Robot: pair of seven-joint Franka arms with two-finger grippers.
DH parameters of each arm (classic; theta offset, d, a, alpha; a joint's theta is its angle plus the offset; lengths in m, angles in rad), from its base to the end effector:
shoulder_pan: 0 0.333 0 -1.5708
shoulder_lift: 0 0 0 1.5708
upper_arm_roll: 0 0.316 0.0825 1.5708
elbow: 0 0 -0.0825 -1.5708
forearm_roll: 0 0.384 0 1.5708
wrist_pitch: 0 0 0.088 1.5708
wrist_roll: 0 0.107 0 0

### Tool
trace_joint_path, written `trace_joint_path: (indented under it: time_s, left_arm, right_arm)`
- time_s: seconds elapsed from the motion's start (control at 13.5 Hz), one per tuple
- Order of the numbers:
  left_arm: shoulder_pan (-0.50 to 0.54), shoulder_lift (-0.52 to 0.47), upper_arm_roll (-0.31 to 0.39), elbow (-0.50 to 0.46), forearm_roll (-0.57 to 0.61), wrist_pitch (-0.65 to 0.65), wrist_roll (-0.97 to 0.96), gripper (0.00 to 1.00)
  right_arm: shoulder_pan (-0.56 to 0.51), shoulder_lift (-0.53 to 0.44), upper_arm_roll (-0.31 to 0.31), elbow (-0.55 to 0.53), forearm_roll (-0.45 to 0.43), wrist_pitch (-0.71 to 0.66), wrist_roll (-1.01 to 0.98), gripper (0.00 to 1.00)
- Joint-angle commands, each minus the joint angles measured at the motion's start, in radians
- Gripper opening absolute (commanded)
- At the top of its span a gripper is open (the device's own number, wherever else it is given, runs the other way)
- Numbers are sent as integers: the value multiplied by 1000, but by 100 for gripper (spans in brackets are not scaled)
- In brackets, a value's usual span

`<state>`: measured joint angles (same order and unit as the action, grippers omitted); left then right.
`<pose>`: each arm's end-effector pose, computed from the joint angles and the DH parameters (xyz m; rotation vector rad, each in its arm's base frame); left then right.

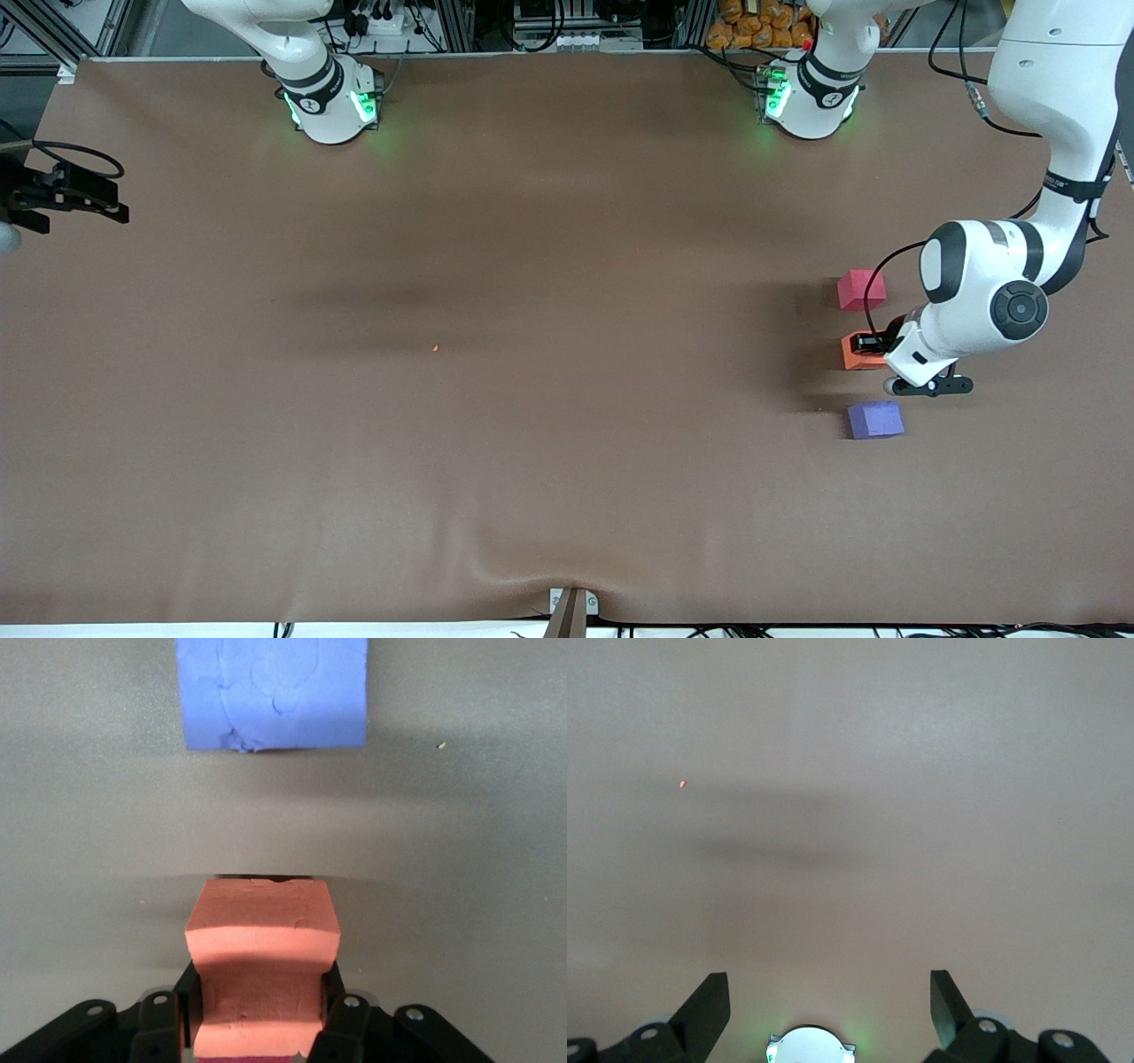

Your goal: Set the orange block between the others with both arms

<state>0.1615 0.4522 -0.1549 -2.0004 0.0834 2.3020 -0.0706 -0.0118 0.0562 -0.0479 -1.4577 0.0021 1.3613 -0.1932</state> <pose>0.5916 0.0072 0.2212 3.1273 0.0429 -0.2253 0.5486 -0.0317 0.6290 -3.1071 -0.2079 0.2362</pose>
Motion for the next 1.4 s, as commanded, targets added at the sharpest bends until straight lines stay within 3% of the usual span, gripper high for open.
trace_joint_path:
  time_s: [0.0,0.07,0.15,0.22,0.3,0.52,0.67,1.11,1.33]
  left_arm:
    - [13,13,-11,6,18,20,9,0]
    - [13,14,-11,6,18,19,8,3]
    - [13,16,-11,8,18,19,8,13]
    - [12,17,-11,11,18,19,9,49]
    - [12,17,-11,12,18,19,8,99]
    - [9,10,-11,41,18,11,5,100]
    - [4,-6,-11,109,18,-39,5,100]
    - [-17,-18,-29,443,16,-436,3,100]
    - [-17,-81,-38,517,6,-567,-8,100]
  right_arm:
    - [13,-7,-3,3,1,-1,-3,100]
    - [13,-7,-3,2,1,-2,-3,100]
    - [13,-6,-3,2,1,-2,-2,100]
    - [13,-6,-3,2,1,-2,-2,100]
    - [13,-6,-3,2,1,-2,-2,100]
    - [13,-6,-3,2,1,-2,-3,100]
    - [13,-6,-3,2,1,-2,-3,100]
    - [13,-6,-3,2,1,-2,-3,100]
    - [12,-6,-3,2,1,-2,-9,100]
